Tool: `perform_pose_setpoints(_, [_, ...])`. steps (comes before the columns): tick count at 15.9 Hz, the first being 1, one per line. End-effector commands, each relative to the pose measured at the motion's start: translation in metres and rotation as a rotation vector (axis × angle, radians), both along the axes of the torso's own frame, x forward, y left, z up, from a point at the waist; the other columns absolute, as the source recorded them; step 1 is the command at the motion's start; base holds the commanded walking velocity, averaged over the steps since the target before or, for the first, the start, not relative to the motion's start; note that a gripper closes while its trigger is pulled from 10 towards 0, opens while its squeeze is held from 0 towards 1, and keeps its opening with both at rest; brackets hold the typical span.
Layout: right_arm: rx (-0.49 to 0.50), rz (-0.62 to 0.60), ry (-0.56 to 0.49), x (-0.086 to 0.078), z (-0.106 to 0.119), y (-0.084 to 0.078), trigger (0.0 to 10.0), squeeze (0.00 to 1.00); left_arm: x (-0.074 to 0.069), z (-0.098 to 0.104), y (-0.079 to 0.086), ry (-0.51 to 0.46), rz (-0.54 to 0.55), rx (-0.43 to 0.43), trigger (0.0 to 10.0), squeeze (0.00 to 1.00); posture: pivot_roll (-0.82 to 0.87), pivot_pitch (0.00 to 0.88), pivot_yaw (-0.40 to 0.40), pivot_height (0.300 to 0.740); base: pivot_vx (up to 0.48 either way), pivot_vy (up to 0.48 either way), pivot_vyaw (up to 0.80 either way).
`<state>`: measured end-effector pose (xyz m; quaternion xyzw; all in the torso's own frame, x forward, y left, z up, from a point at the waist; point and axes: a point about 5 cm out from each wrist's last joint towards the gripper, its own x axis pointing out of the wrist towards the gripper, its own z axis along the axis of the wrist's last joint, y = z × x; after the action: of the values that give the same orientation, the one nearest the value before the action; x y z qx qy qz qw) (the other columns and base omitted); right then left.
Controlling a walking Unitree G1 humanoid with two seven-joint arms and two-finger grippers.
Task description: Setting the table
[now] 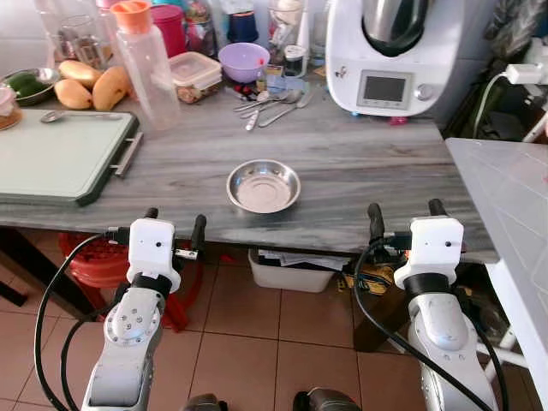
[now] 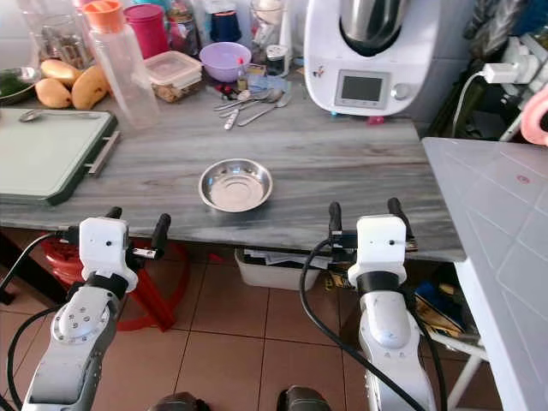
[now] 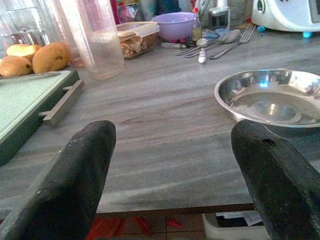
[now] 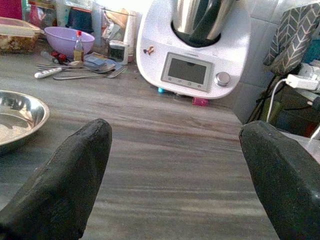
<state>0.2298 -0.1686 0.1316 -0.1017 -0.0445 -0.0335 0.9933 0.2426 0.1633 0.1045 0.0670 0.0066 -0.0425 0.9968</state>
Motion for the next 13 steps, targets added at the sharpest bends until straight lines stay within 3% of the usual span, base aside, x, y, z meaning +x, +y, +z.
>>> perform_pose_setpoints(1, [0.002,0.001,0.007,0.0017,-0.0006,-0.0001,10.0,0.0,0.0012,0.0007,0.0001,0.004,0.004,0.007,10.0,0.0,0.0,0.001,0.012,0.74,-0.266,0.0,0.0])
perform_pose_setpoints(13, [0.002,0.003,0.011,0.0026,-0.0014,-0.0001,10.0,0.0,0.0016,0.0011,-0.0004,0.006,0.002,0.004,10.0,0.0,0.0,0.004,0.011,0.74,-0.248,0.0,0.0])
